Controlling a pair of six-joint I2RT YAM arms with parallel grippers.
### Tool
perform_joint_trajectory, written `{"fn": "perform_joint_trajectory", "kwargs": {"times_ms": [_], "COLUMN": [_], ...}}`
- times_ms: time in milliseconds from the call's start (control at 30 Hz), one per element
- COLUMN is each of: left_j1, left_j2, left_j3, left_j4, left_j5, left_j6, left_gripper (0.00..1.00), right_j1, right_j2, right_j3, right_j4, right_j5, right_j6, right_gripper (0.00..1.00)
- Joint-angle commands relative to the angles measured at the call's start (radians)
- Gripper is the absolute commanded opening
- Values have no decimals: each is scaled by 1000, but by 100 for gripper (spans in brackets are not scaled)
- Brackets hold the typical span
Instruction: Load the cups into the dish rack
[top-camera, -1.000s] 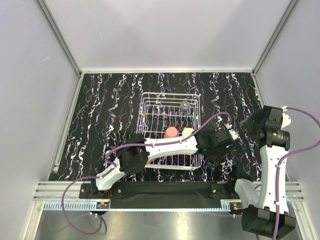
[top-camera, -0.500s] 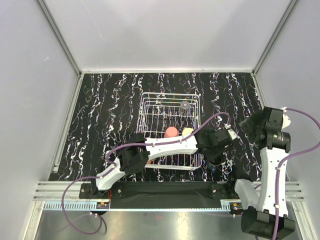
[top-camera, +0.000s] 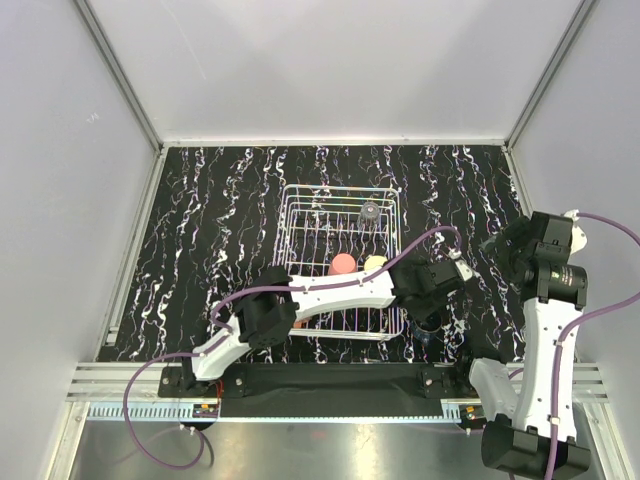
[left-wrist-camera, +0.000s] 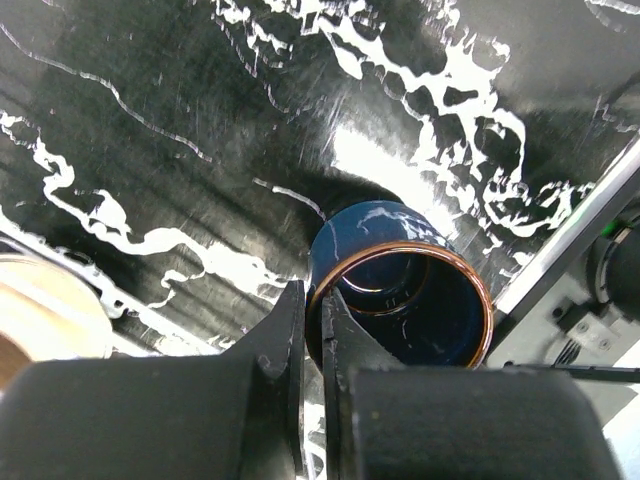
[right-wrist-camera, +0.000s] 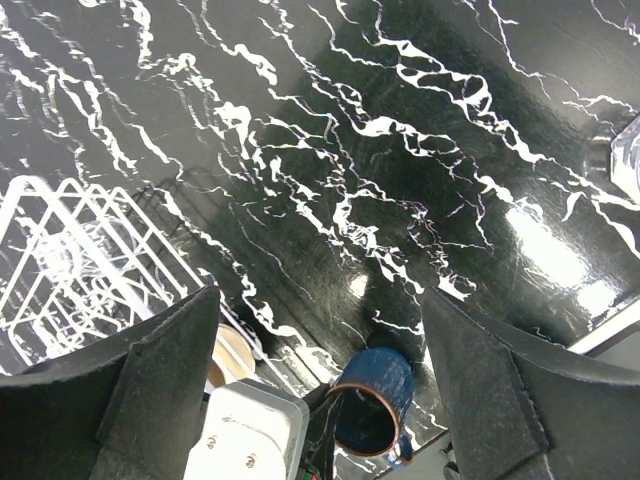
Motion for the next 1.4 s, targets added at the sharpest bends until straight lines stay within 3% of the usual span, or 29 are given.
{"fn": "perform_joint_trajectory", "kwargs": {"times_ms": [0,233,333,467,633,800,967,1067,1233,1367], "left_j1": [5,45,95,183,308,440,543,581,646,683], "left_j2": [-143,-382,-555,-715,-917,-1071,-1140,-1154,-1159,-1159], "left_j3": [58,2,-121,-264,-471,-663,-728,-757,-808,-831], "left_j4": [-24,-39,14,156,305,506,550,579,649,677], "left_j5": [9,3,56,206,285,311,299,299,342,369], "left_j6": [33,51,41,34,35,-5,-33,-57,-108,-133], "left_gripper": [0,0,0,0,0,0,0,0,0,0], "right_j1": [-6,-6,-6,-6,-6,-6,5,106,397,490], "right_j2": [-10,-10,-14,-37,-48,-82,-112,-99,-37,-11], "right_j3": [62,82,68,68,50,-65,-127,-130,-123,-134], "right_j4": [-16,32,59,98,174,415,602,641,700,731], "right_j5": [-35,-275,-380,-499,-702,-964,-1024,-985,-854,-794], "right_j6": [-30,-102,-126,-126,-62,99,271,294,306,305], "right_gripper": [88,91,93,95,94,89,87,86,86,85]}}
